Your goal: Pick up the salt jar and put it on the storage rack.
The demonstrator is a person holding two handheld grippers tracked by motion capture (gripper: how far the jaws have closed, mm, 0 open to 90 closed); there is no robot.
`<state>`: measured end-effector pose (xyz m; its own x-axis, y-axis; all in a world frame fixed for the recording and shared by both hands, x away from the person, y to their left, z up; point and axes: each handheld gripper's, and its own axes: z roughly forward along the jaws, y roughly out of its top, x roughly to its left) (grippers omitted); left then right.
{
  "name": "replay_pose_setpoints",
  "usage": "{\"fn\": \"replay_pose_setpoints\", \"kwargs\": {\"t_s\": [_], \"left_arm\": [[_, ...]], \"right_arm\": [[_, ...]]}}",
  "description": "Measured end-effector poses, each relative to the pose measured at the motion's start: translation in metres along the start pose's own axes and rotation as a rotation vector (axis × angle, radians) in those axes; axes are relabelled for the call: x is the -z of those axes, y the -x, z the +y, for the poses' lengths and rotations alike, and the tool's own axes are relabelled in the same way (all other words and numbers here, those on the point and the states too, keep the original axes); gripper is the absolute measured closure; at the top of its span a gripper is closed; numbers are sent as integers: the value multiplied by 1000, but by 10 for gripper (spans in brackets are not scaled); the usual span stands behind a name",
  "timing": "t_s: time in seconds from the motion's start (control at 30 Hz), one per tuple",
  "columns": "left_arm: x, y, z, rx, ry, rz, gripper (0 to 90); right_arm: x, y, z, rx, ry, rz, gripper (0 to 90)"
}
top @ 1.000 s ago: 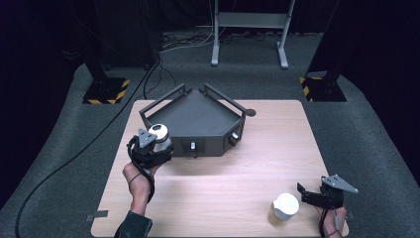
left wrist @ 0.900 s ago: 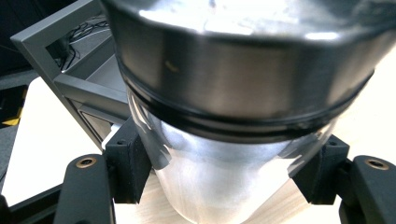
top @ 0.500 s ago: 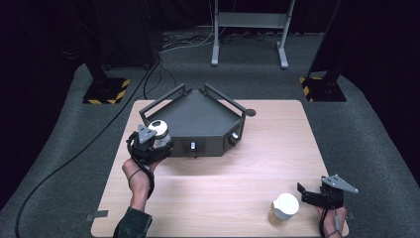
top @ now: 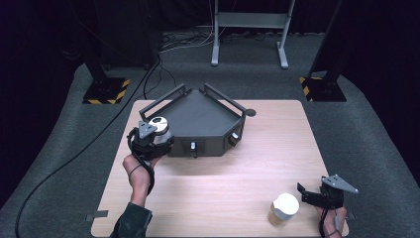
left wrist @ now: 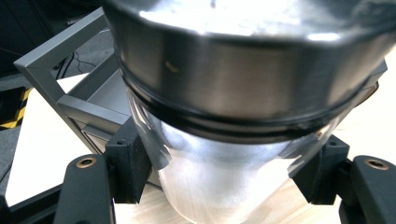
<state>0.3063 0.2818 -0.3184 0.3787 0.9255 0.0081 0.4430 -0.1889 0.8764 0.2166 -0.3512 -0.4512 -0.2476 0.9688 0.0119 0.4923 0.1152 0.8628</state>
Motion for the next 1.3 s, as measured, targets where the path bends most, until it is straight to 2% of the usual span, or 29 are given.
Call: {"fn": "replay_pose_setpoints", "kwargs": {"t_s": [0.87, 1.3], "left_arm": [[-9, -4, 16, 2, -6, 1, 316], [-13, -6, 21, 2, -11, 14, 316]], "right_arm": [[0, 0, 0, 0, 1, -1, 2], [0, 0, 0, 0, 1, -3, 2]]}}
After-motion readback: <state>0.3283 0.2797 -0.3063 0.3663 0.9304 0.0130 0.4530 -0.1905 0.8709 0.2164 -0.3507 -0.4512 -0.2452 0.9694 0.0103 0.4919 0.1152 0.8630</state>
